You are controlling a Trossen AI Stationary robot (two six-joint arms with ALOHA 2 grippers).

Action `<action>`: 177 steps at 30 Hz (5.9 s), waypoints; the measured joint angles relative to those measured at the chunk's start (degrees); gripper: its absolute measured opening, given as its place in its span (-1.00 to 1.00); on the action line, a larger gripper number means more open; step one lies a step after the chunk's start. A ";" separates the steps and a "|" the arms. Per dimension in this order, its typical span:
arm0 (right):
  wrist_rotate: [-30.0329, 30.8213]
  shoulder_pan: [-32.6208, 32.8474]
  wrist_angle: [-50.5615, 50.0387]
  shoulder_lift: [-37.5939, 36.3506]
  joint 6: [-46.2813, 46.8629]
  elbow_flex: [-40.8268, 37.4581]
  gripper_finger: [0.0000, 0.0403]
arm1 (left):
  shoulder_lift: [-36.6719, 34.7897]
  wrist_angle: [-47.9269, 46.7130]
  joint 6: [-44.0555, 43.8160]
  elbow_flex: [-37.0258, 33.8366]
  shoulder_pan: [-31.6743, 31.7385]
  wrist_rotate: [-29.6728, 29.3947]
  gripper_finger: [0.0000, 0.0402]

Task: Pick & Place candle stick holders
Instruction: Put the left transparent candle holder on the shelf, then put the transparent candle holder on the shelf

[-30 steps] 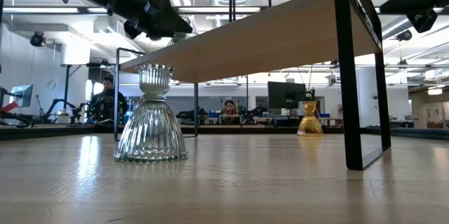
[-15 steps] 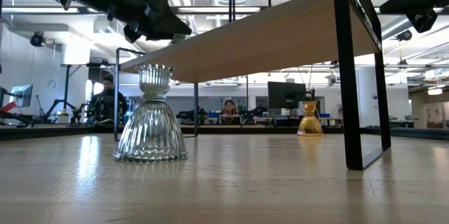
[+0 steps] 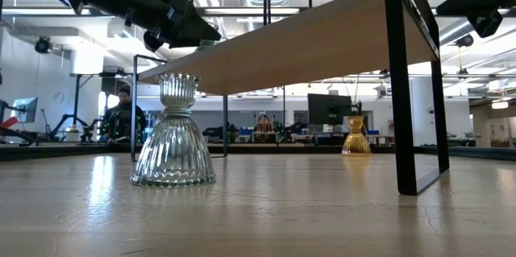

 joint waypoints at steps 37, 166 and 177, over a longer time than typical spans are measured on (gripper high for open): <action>0.01 -0.01 0.01 0.00 0.01 0.02 -0.96 | 0.11 1.09 1.05 -0.38 0.02 2.87 -0.21; 0.00 -0.02 0.00 0.00 0.01 0.01 -0.96 | 21.37 19.38 -6.32 -9.38 -30.34 5.54 0.43; 0.00 -0.02 0.00 0.01 -0.01 0.02 -0.96 | 26.75 27.63 -4.92 -8.84 -30.32 6.72 0.43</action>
